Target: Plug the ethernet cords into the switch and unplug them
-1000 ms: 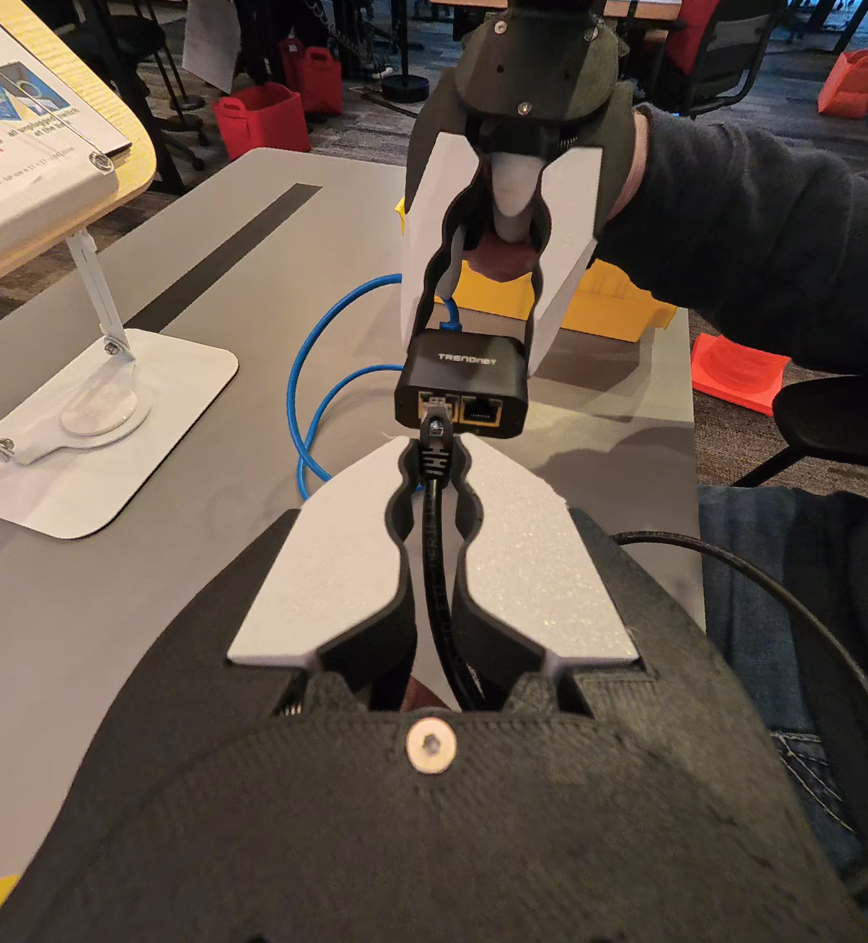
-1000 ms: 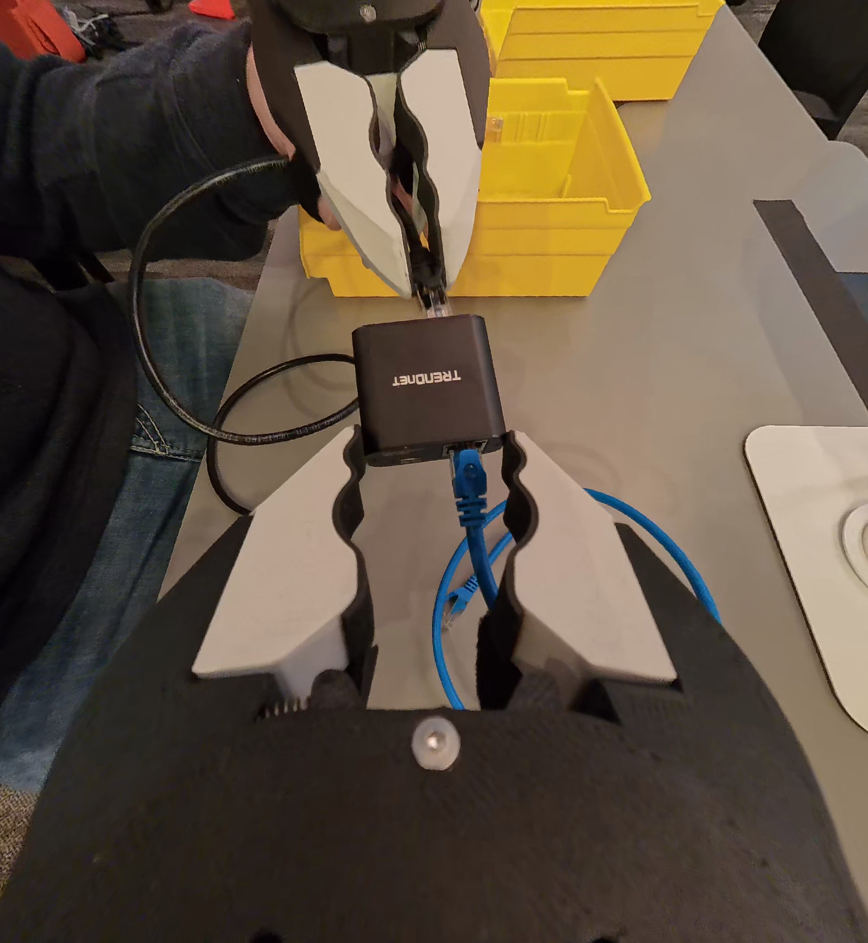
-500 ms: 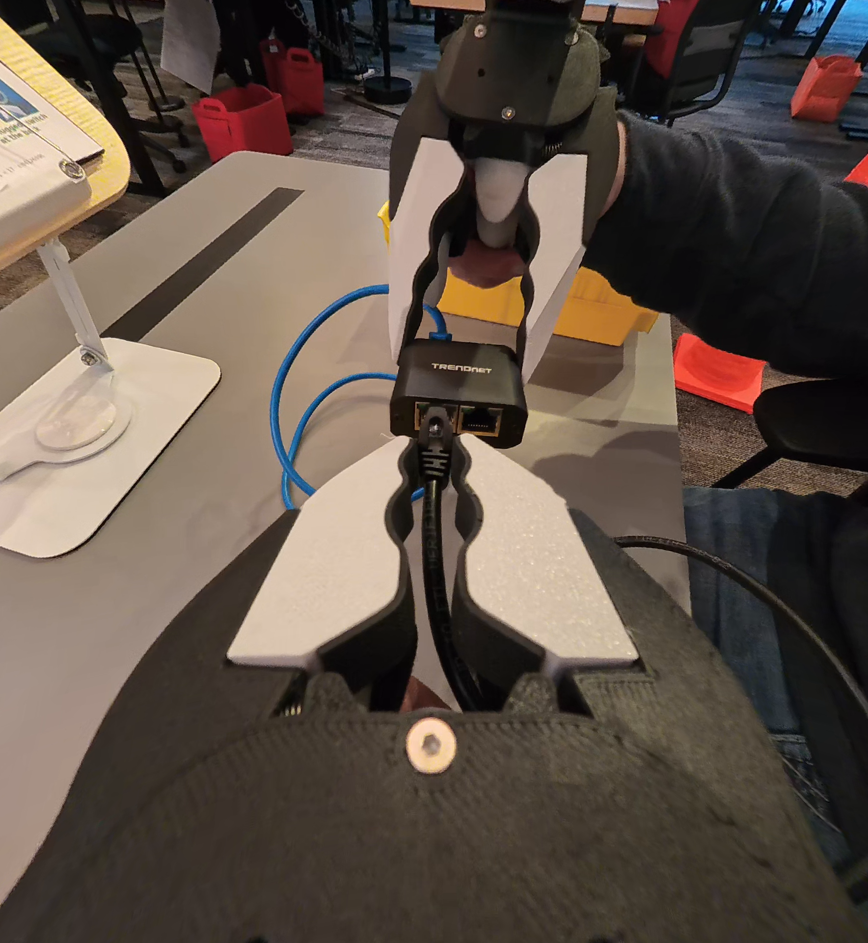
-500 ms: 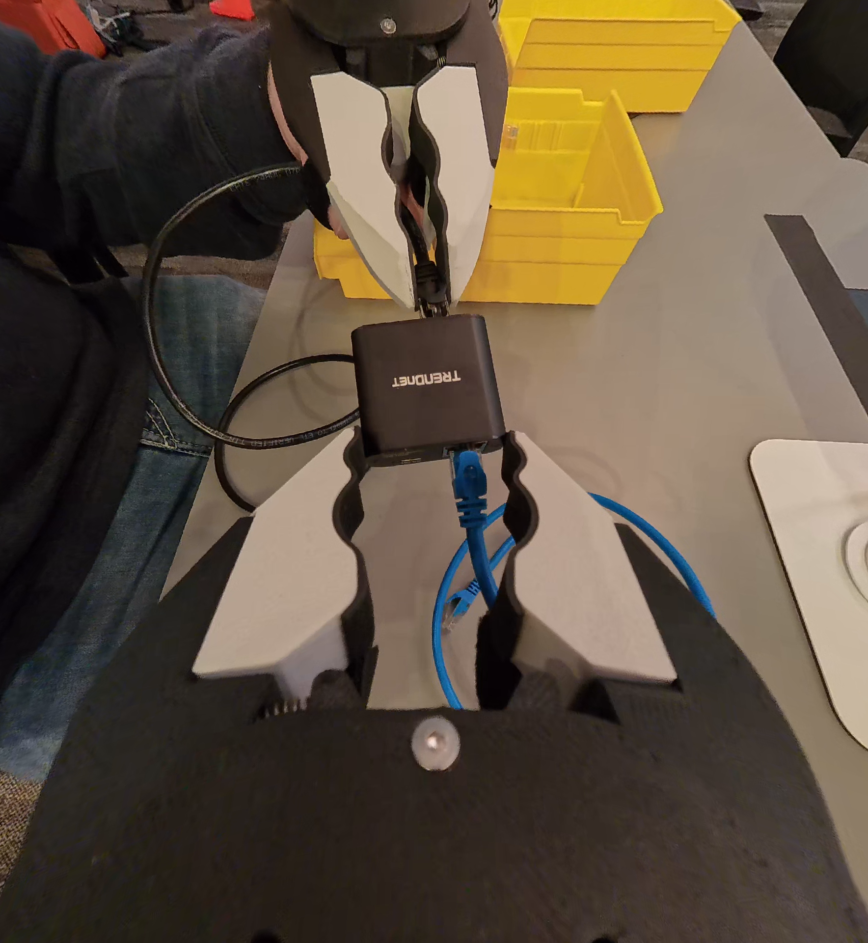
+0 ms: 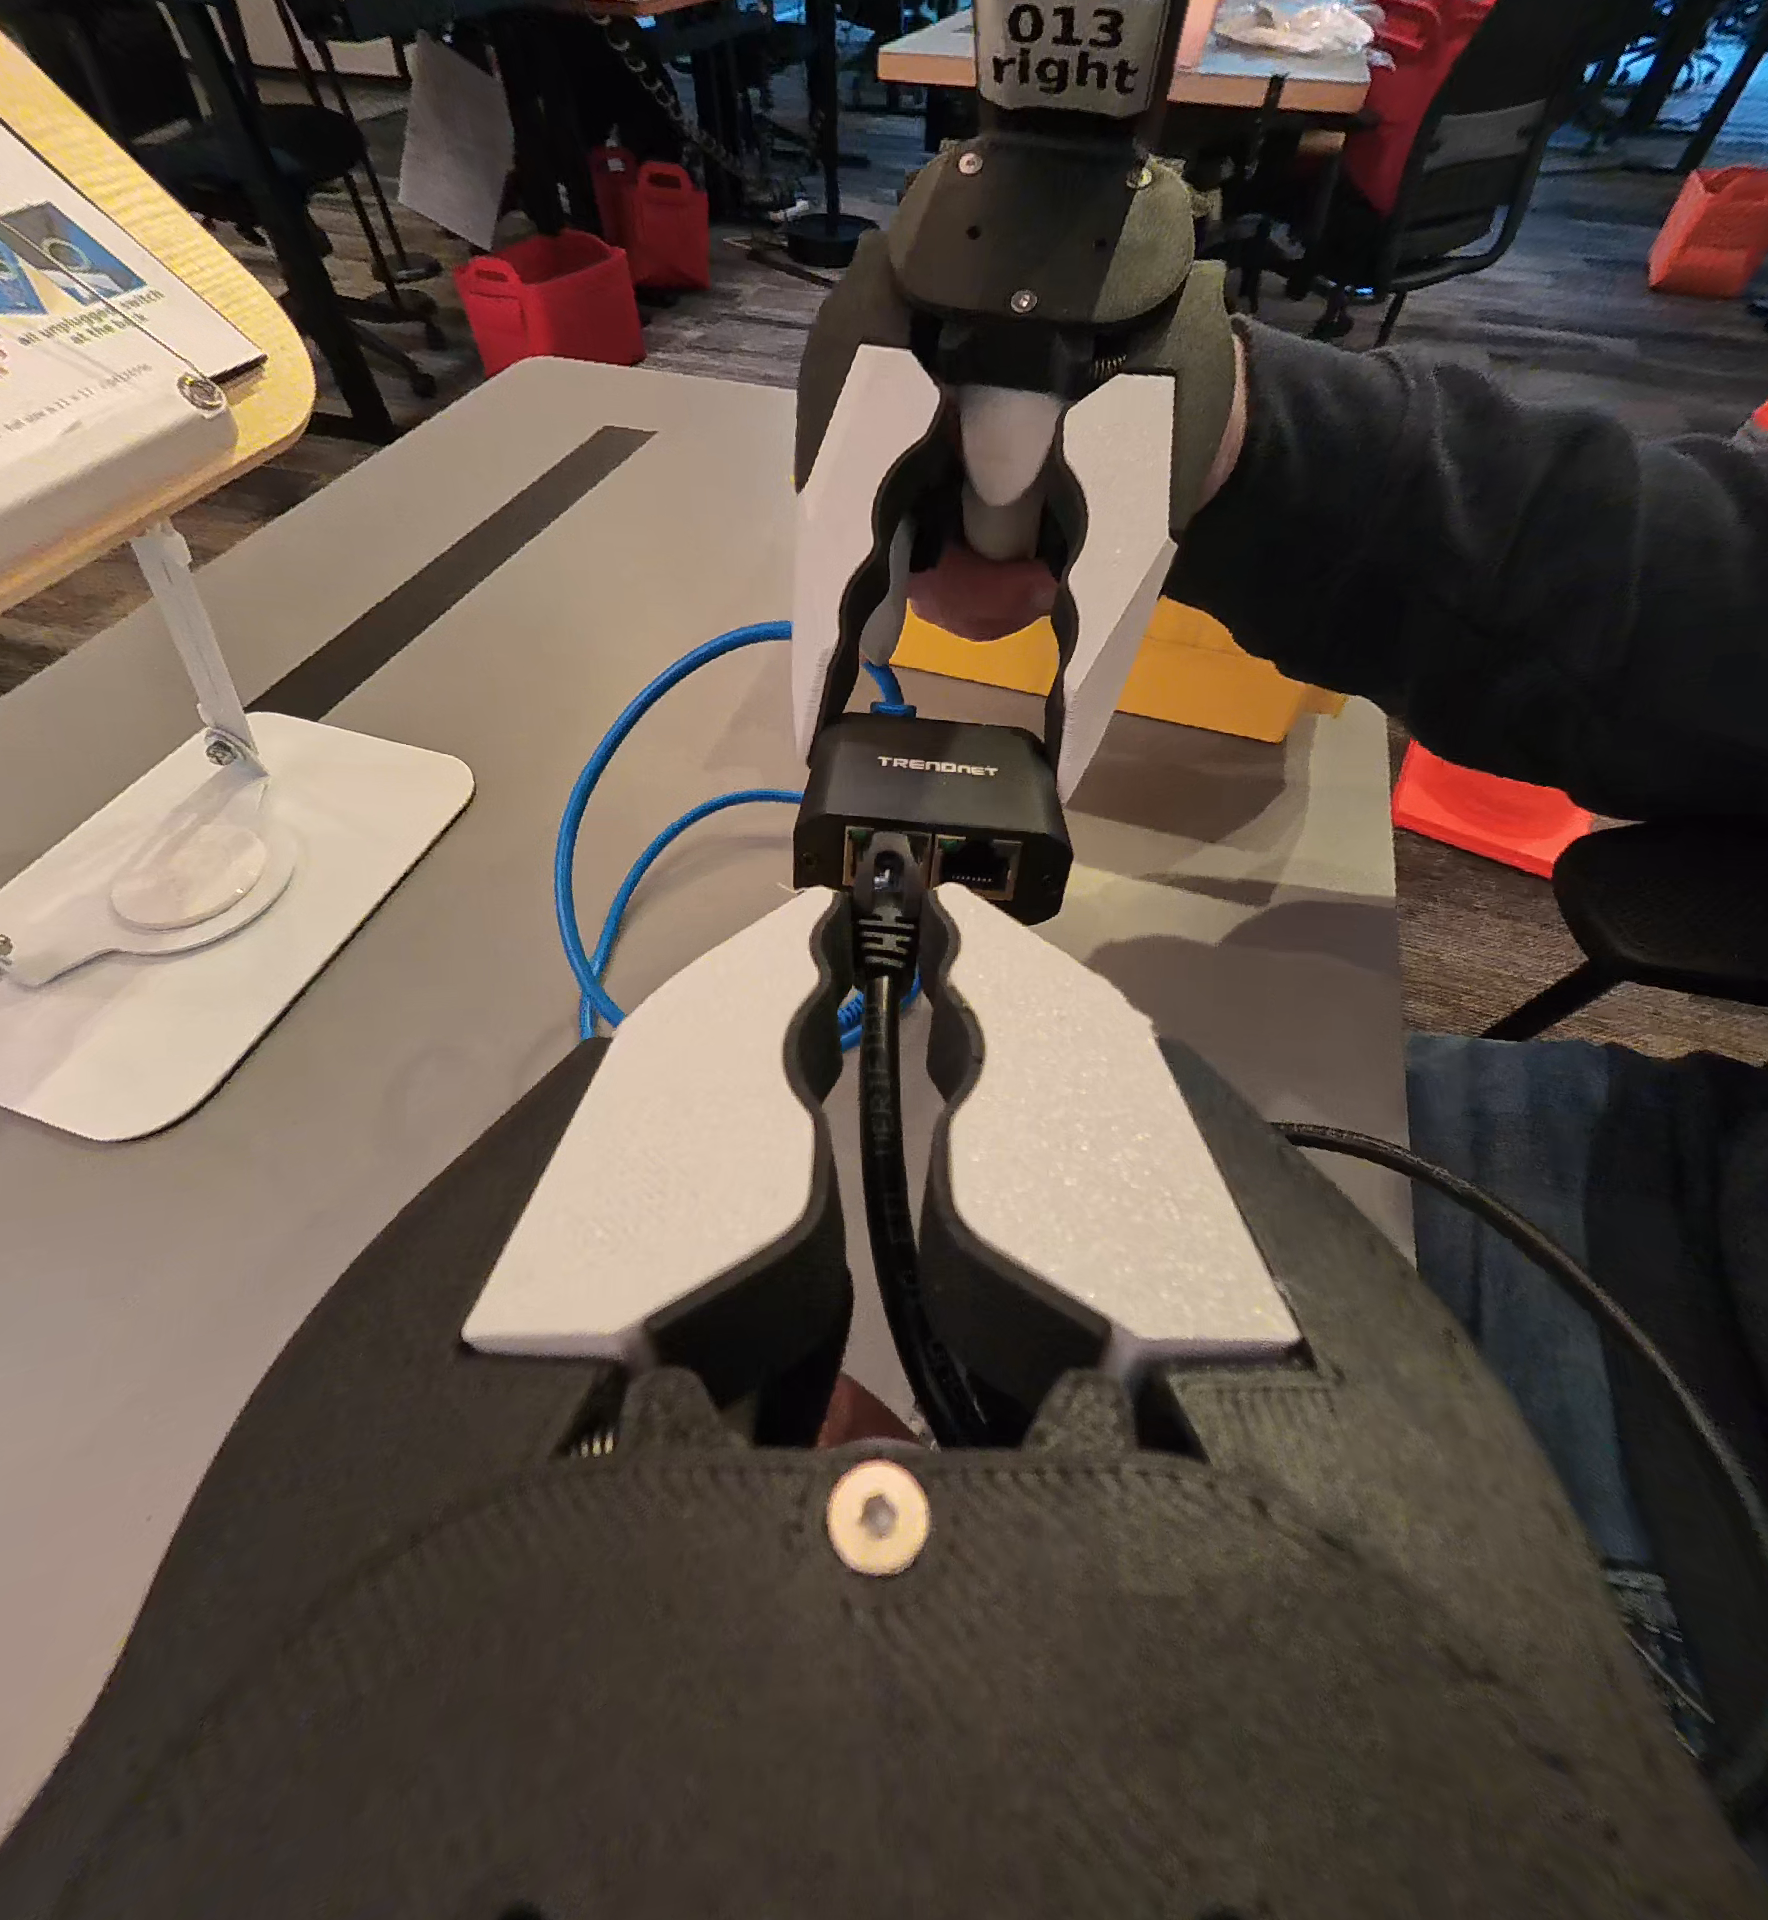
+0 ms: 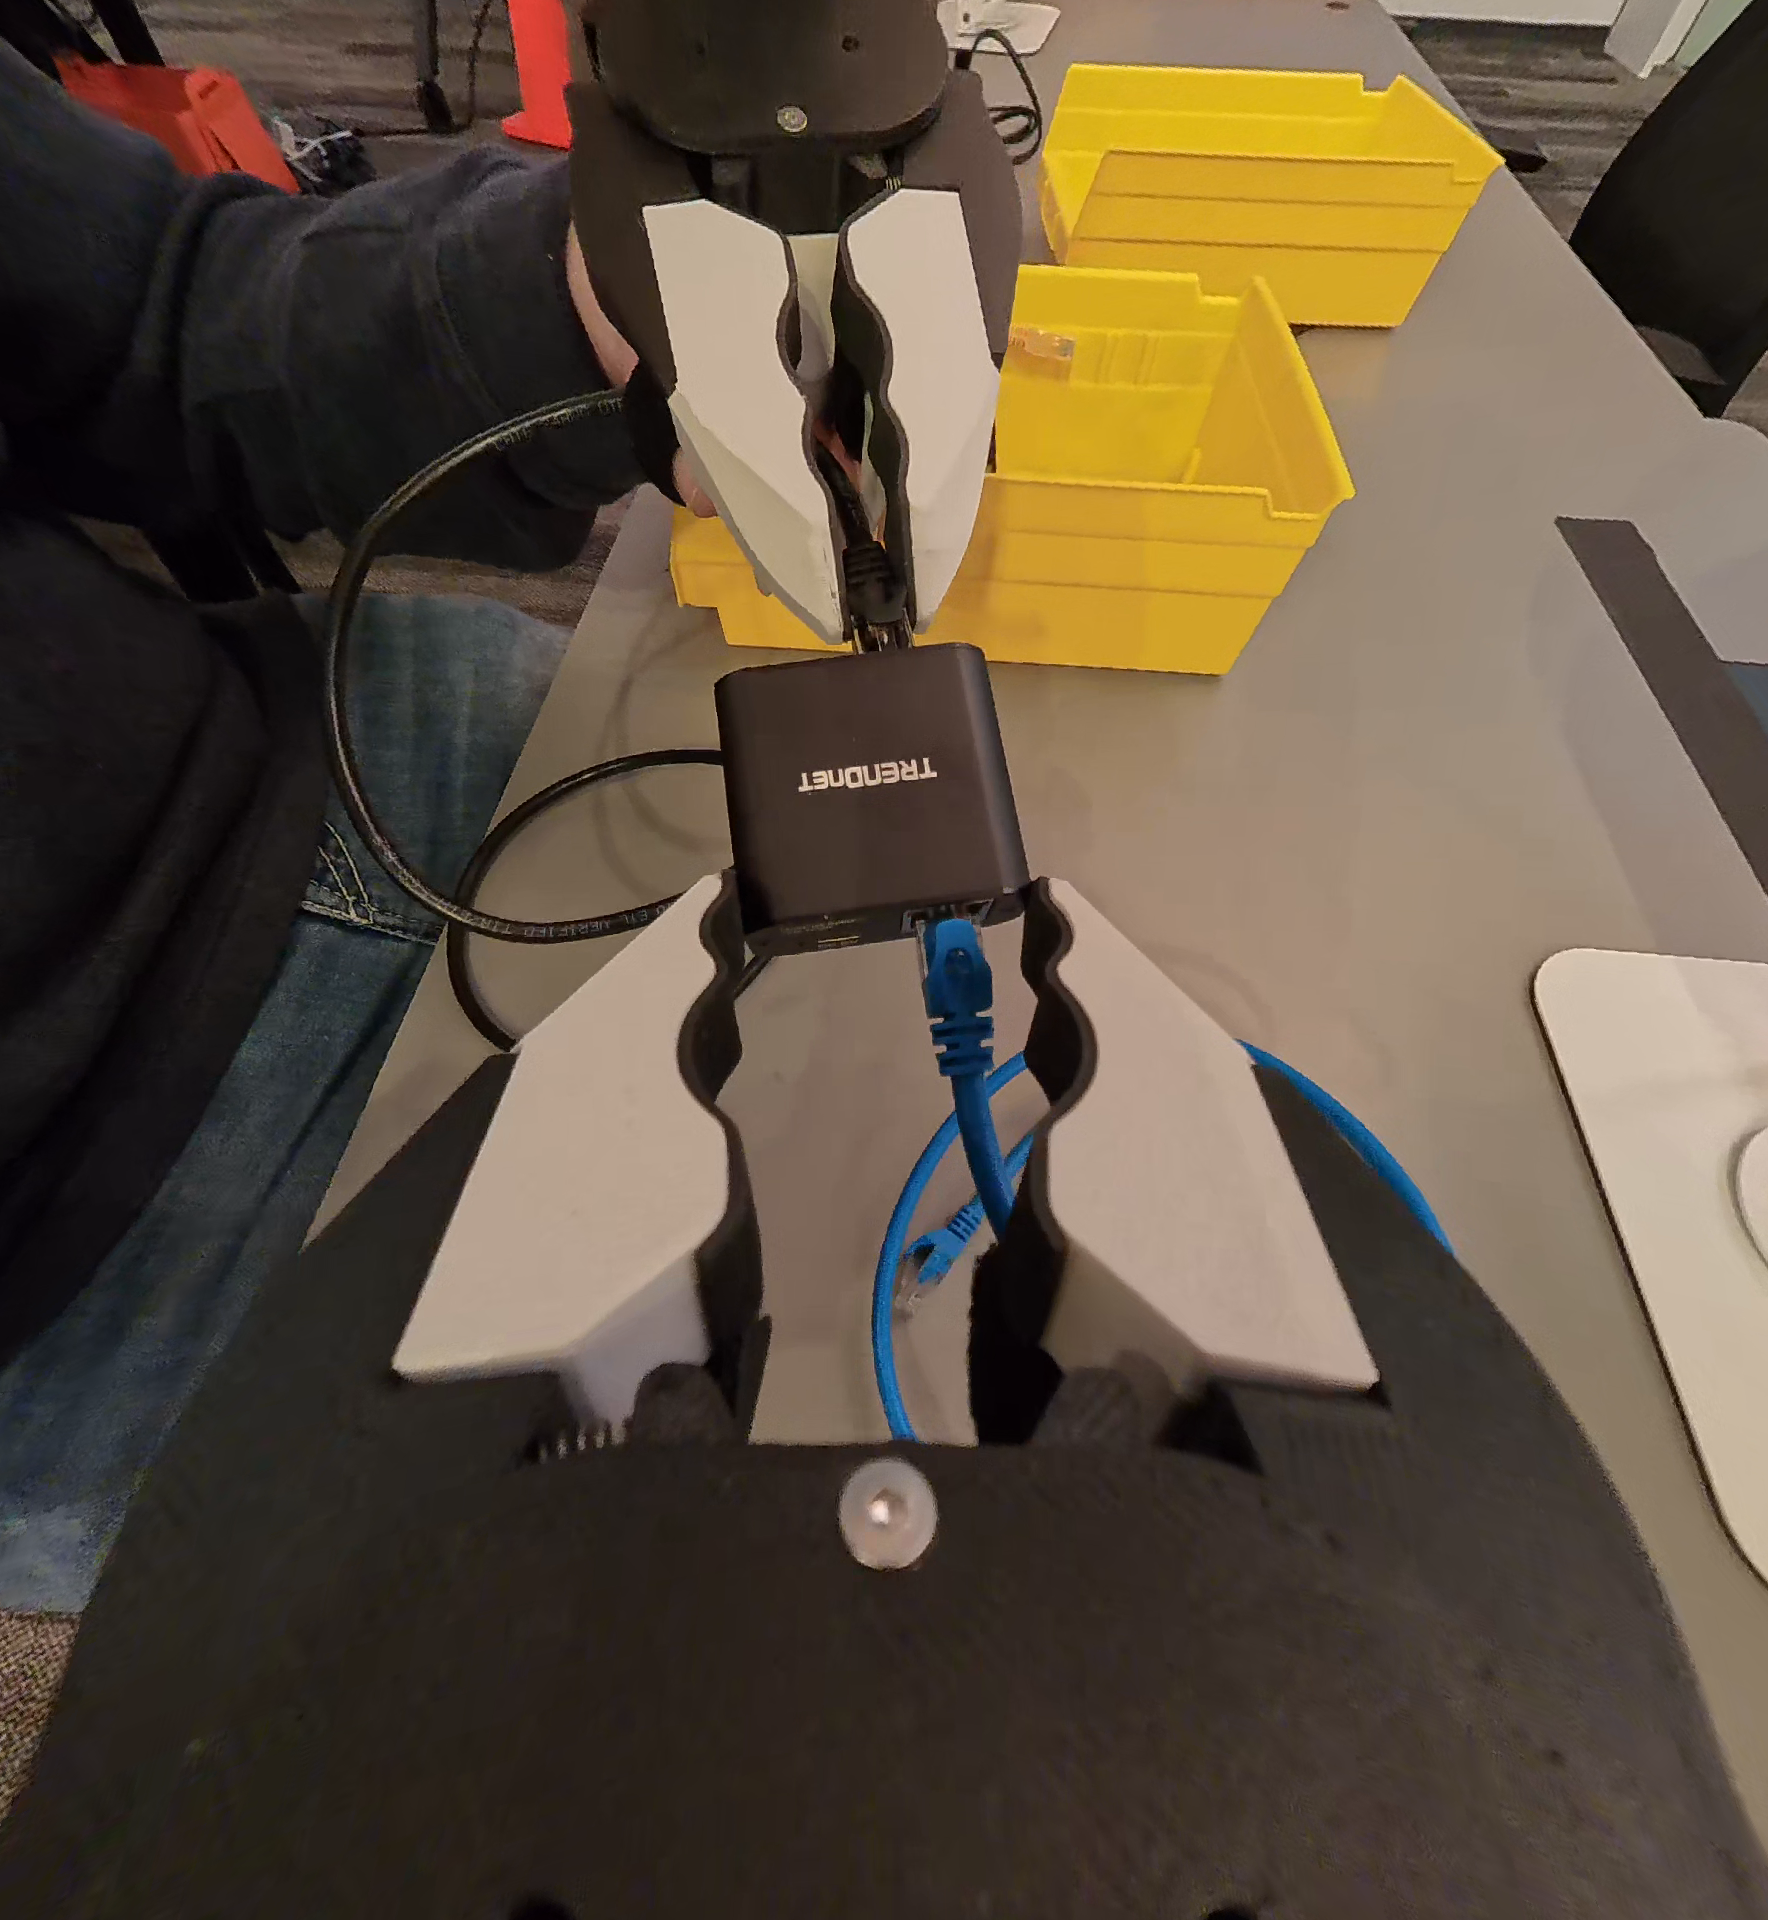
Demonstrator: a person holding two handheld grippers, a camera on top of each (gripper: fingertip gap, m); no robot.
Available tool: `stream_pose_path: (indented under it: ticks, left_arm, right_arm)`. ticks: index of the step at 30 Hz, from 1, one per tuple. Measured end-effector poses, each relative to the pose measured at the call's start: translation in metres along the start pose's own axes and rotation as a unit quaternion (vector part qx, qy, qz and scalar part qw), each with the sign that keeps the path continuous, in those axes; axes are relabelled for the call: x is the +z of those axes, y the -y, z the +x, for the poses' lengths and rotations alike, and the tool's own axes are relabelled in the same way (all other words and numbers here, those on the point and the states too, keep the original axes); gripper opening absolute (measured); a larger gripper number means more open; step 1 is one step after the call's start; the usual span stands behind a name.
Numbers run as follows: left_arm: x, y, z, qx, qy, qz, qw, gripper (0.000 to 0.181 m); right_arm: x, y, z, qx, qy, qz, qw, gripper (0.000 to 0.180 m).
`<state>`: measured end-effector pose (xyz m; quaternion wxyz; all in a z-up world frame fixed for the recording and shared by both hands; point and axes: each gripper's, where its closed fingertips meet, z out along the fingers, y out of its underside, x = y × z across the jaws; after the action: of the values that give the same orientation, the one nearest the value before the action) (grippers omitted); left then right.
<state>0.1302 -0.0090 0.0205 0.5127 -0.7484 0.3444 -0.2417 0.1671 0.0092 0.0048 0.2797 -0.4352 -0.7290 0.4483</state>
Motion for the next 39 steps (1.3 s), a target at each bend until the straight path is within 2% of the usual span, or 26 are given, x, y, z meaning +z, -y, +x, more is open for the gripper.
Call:
stream_pose_path:
  ticks: [5, 12, 39]
  left_arm:
    - [0.001, 0.005, 0.002, 0.016, 0.029, -0.015, 0.999, 0.011]
    - [-0.005, 0.018, -0.003, 0.007, 0.046, 0.018, 0.999, 0.012]
    - [-0.021, 0.044, -0.003, 0.006, 0.061, 0.068, 0.996, 0.012]
  right_arm:
    - [-0.002, 0.0, 0.002, -0.018, 0.019, 0.007, 1.0, 0.054]
    - [-0.007, 0.015, 0.008, -0.031, 0.021, 0.015, 0.999, 0.054]
    - [-0.008, 0.039, 0.009, -0.061, 0.023, 0.008, 0.998, 0.053]
